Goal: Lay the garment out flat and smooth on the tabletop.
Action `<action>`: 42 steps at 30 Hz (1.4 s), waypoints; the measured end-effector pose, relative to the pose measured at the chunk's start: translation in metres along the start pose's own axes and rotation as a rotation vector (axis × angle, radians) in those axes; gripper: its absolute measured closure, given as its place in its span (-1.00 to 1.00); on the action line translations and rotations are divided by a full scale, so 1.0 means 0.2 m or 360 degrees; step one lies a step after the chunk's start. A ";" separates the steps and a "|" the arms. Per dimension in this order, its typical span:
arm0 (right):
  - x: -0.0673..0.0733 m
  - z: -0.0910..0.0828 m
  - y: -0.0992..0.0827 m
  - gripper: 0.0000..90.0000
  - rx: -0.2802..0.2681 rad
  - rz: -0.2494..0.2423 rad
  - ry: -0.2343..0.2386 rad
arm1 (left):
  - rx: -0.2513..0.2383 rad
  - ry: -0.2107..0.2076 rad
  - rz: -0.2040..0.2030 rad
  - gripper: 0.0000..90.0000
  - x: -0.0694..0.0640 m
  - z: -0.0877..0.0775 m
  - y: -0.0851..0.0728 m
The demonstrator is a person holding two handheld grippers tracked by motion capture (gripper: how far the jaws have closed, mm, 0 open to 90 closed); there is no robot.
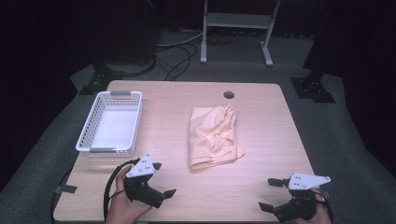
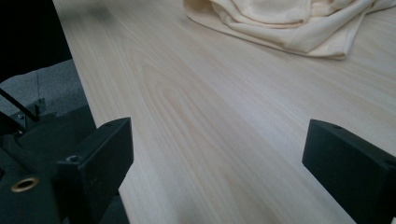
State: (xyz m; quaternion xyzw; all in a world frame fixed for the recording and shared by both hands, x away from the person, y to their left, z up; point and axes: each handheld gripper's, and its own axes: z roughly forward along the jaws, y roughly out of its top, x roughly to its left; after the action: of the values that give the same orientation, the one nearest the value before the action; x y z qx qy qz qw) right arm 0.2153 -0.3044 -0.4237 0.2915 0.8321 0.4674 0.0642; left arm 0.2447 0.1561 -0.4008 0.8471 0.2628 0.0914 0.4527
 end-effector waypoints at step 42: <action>-0.32 0.62 0.75 -0.81 0.0175 -0.0199 0.0075 | -0.0047 -0.0049 0.0003 -0.99 0.01 -0.02 0.00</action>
State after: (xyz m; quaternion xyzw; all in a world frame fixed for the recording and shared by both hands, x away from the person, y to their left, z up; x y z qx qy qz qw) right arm 0.3784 -0.1878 -0.3804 0.2311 0.8744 0.4227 0.0576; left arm 0.2451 0.1593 -0.3981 0.8419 0.2535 0.0826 0.4692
